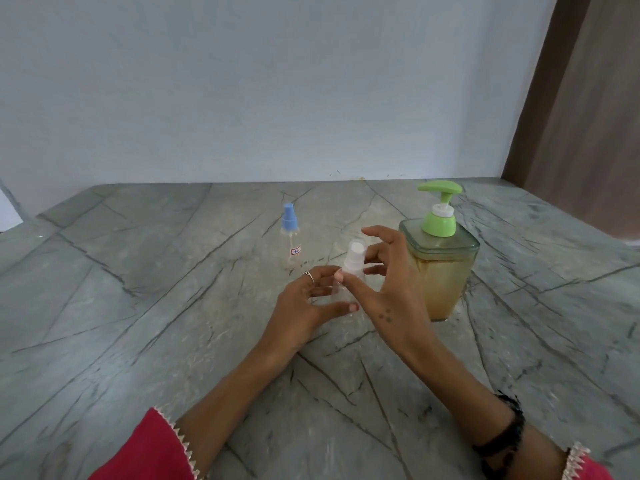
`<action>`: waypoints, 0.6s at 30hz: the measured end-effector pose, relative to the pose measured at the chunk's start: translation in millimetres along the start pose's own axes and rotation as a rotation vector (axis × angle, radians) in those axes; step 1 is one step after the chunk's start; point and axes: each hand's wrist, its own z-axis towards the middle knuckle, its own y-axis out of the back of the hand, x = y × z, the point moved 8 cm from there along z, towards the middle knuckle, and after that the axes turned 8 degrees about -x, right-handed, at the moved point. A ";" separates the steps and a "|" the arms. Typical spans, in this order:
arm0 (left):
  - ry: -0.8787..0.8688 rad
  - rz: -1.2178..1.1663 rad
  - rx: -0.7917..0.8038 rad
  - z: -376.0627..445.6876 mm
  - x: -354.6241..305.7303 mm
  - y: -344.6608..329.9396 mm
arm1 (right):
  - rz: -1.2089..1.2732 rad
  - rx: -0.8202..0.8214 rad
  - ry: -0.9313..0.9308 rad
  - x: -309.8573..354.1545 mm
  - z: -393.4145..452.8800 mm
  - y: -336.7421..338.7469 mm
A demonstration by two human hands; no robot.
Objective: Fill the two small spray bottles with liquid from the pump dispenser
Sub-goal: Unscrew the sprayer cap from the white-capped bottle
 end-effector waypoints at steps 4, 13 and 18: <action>-0.020 -0.005 -0.004 0.3 -6.8 1.0 | 0.031 0.025 0.066 8.0 -1.5 -1.7; -0.033 0.048 -0.048 -4.7 -8.0 5.8 | 0.059 -0.040 -0.001 3.7 -0.3 4.7; 0.019 0.065 -0.018 -6.5 -6.5 0.8 | 0.048 -0.066 -0.034 -2.8 0.1 9.0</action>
